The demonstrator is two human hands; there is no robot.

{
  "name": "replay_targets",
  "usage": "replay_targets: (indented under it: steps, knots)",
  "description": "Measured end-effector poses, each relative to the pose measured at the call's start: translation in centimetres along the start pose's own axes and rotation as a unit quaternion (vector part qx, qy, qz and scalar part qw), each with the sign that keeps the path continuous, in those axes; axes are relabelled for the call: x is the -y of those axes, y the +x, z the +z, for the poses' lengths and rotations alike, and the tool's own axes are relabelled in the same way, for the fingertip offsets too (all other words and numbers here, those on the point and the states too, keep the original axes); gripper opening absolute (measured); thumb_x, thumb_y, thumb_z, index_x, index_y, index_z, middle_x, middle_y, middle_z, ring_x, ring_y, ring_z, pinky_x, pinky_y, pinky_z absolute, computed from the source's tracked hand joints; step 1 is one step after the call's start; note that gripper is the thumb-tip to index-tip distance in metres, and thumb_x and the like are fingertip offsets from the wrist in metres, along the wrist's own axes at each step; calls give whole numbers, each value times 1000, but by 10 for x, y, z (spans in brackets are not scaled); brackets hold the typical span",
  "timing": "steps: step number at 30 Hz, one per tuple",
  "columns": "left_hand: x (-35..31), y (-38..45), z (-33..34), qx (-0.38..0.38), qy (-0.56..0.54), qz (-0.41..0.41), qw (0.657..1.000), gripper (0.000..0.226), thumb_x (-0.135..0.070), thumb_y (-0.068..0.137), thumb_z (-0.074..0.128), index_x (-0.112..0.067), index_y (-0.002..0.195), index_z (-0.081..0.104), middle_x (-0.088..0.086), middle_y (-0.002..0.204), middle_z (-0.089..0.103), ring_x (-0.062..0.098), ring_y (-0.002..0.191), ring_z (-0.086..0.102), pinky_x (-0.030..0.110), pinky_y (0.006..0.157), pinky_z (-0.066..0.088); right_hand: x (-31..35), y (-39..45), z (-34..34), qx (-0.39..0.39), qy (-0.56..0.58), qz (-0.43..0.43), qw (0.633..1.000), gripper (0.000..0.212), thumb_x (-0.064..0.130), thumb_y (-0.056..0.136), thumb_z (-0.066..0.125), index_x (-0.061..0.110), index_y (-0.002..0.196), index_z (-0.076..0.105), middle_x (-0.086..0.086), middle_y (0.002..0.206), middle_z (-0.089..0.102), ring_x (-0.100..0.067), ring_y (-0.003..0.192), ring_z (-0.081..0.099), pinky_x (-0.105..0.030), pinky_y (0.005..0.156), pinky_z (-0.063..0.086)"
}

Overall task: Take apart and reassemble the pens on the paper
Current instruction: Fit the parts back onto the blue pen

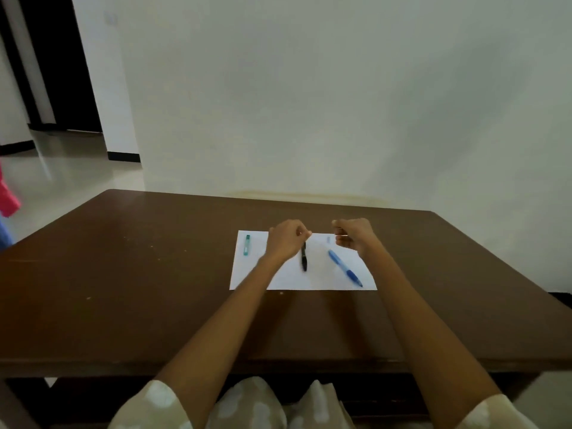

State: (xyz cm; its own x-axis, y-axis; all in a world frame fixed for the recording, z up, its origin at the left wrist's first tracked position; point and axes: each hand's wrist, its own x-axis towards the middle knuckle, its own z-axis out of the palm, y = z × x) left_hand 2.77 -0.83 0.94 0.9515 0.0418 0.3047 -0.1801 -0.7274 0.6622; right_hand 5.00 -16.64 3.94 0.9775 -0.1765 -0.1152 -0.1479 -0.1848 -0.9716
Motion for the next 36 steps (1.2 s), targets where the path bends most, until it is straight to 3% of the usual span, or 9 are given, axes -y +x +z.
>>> replay_targets:
  steps: [3,8,14,17,20,25,28,33,36]
  knots:
    - [-23,6,39,31,28,-47,998,31,-41,90,56,-11,86,61,5,83,62,22,81,62,29,68,45,-10,7,-19,-42,53,0,998,14,15,88,65,1,89,66,-10,78,61,-17,64,56,-28,69,55]
    - [-47,16,86,93,127,-89,983,60,-54,87,51,-9,128,49,9,124,59,26,110,58,29,79,46,-25,12,-31,-73,77,-6,994,15,15,89,64,1,92,67,-9,74,62,-16,61,58,-26,64,55]
    - [-53,21,96,85,190,-113,972,31,-28,88,61,-12,114,60,8,109,64,21,95,63,27,74,51,-34,18,-38,-68,112,-27,991,15,16,91,62,2,95,65,-11,80,66,-20,70,64,-26,65,57]
    - [-53,23,88,85,123,-132,980,31,-28,88,60,-9,112,57,11,104,65,22,92,65,27,75,53,-34,18,-39,-56,158,-34,985,16,14,95,56,1,101,61,-16,87,68,-22,71,67,-27,64,57]
    - [-54,24,78,116,-25,-195,974,25,-30,89,59,-8,97,52,12,88,64,22,70,67,27,62,55,-31,16,-36,-55,189,-35,980,20,14,99,47,-1,109,56,-15,87,68,-22,70,67,-28,65,57]
    - [-54,25,56,115,-211,-201,950,24,-28,89,60,-4,95,60,14,101,71,17,55,63,21,45,51,-18,12,-25,-54,221,-62,972,25,15,99,46,-2,117,53,-15,89,67,-24,75,67,-33,74,59]
    - [-48,20,42,64,-213,-144,964,19,-29,87,64,-10,84,63,9,96,72,16,56,62,22,51,54,-4,5,-16,-54,233,-80,968,27,16,99,47,-2,118,53,-15,92,67,-25,76,67,-37,79,59]
    - [-38,9,19,-21,-173,-96,980,17,-32,84,66,-19,96,68,-4,84,65,14,63,63,34,73,58,16,-7,-1,-28,284,-94,954,26,17,100,46,0,119,51,-12,91,68,-21,69,66,-28,67,58]
    - [-30,3,5,-65,-157,-72,983,19,-33,83,67,-21,98,69,-4,94,70,14,76,63,34,78,54,23,-13,12,-18,279,-99,955,21,18,100,47,4,114,52,-10,90,68,-20,65,65,-24,60,58]
